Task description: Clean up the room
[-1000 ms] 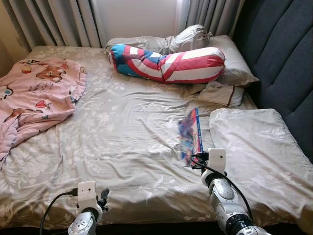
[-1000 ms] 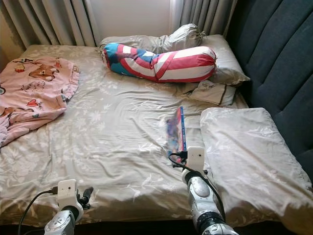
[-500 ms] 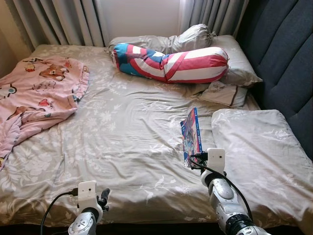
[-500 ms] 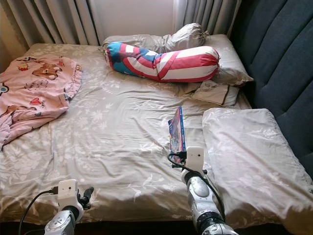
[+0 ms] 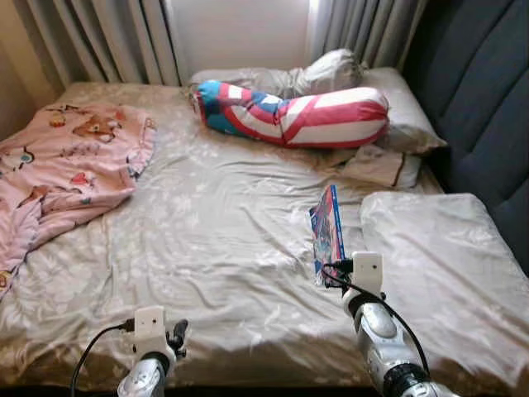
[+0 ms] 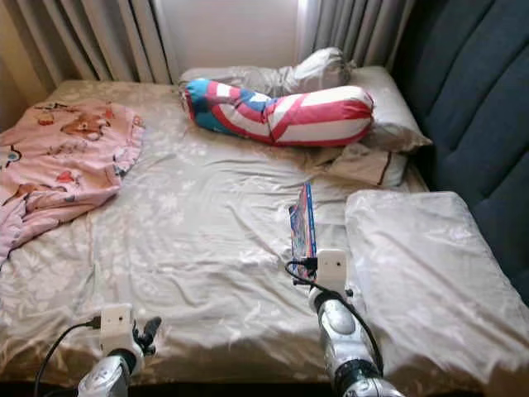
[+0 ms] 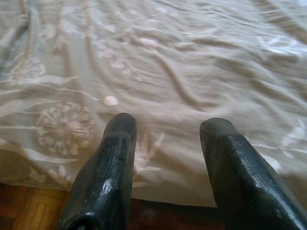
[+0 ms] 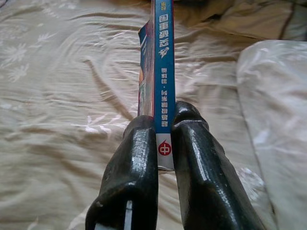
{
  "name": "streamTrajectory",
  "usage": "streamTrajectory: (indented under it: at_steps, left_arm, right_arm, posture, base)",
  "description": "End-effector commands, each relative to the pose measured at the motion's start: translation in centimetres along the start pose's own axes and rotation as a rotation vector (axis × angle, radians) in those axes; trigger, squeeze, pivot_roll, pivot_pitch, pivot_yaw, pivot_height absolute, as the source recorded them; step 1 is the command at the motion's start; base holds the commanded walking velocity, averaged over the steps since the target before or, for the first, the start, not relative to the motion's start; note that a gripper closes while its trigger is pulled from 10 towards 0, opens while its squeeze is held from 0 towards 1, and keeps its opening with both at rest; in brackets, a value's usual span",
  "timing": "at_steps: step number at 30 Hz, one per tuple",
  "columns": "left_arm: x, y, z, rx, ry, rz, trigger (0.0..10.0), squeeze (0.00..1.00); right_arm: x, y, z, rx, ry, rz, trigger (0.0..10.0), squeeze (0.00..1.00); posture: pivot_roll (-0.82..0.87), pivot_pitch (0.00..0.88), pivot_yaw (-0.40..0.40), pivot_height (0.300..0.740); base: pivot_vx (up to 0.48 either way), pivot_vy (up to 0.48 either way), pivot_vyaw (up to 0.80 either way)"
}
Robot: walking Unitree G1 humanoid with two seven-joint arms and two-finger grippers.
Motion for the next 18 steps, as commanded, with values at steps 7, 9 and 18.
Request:
streamTrajectory:
  at_steps: [7, 9, 18]
  left_arm:
    - [0.19, -0.39, -0.16, 0.013, 0.007, 0.009, 10.0, 0.0]
    - [0.15, -0.37, -0.16, 0.012, 0.003, 0.005, 10.0, 0.0]
    - [0.03, -0.33, -0.16, 0.009, -0.006, 0.013, 10.0, 0.0]
  right_arm:
    - [-0.11, 0.39, 0.1, -0.013, -0.004, -0.006, 10.0, 0.0]
    - [-0.1, 0.39, 0.1, -0.013, -0.004, -0.006, 10.0, 0.0]
    - [-0.14, 0.41, 0.09, -0.015, -0.008, -0.004, 10.0, 0.0]
  posture:
    - [0.03, 0.058, -0.072, 0.74]
    - [0.03, 0.058, -0.072, 0.74]
    - [0.04, 0.06, -0.073, 0.74]
  base:
    - [0.035, 0.0, 0.0]
    - [0.0, 0.0, 0.0]
    - [0.17, 0.0, 0.0]
Point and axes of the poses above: a point about 5 cm out from each wrist's last joint towards the gripper, its own z axis pointing out of the wrist towards the gripper, its own y axis along the axis of the wrist's last joint, x = y × z, the point moved 4 cm from there along z, pointing out of the wrist towards the gripper, and after that the axes turned 8 degrees about z, right-handed, at the moved point
